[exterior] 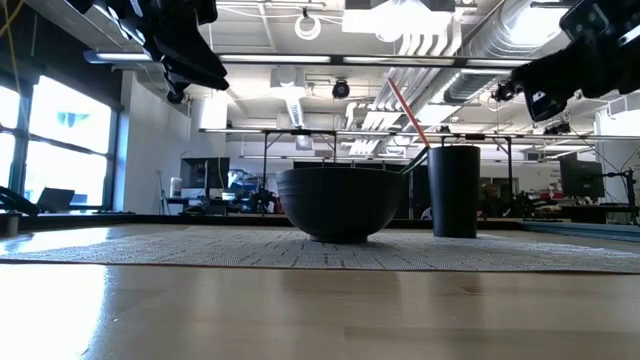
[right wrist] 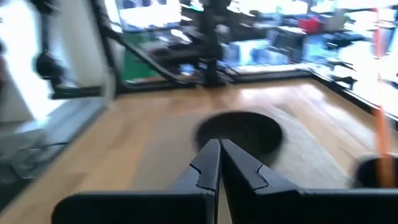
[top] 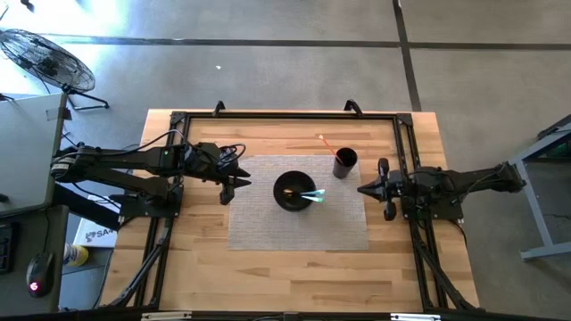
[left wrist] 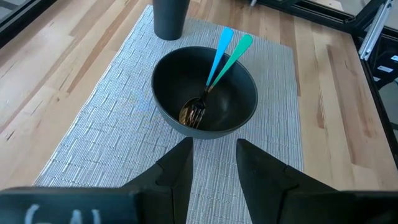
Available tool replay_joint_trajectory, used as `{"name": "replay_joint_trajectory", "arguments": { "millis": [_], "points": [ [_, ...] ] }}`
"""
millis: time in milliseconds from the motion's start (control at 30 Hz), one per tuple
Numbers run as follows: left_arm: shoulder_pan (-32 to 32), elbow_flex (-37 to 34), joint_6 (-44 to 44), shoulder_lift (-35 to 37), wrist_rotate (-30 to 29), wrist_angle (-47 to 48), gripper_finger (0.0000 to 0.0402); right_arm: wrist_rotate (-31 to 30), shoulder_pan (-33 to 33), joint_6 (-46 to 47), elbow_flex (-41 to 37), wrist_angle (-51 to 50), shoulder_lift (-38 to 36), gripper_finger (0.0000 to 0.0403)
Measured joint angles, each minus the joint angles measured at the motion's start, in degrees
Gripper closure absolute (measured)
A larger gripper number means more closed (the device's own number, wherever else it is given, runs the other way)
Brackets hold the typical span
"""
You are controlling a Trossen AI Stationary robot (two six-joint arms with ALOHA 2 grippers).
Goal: Pick & Place Utensil
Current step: Return to Home Position
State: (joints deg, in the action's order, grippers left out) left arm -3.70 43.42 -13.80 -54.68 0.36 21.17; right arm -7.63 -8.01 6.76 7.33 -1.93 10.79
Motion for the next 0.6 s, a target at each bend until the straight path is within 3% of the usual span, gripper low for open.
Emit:
{"name": "replay_joint_trajectory", "arguments": {
  "millis": [200, 333, 600],
  "points": [
    [0.0, -0.02, 0.0, 0.0, 0.0, -0.02, 0.0282, 8.49, -0.02, -0.28, -0.93, 0.37, -6.08, 0.0395],
    [-0.02, -0.04, -0.02, 0.0, 0.02, -0.59, 0.0282, 6.55, -0.01, -1.54, -4.81, 0.25, -10.71, 0.0398],
    [-0.02, -0.03, 6.46, 0.91, 0.8, -4.21, 0.0282, 5.43, 0.11, -2.32, -6.75, 4.42, -8.62, 0.0395]
  ]
}}
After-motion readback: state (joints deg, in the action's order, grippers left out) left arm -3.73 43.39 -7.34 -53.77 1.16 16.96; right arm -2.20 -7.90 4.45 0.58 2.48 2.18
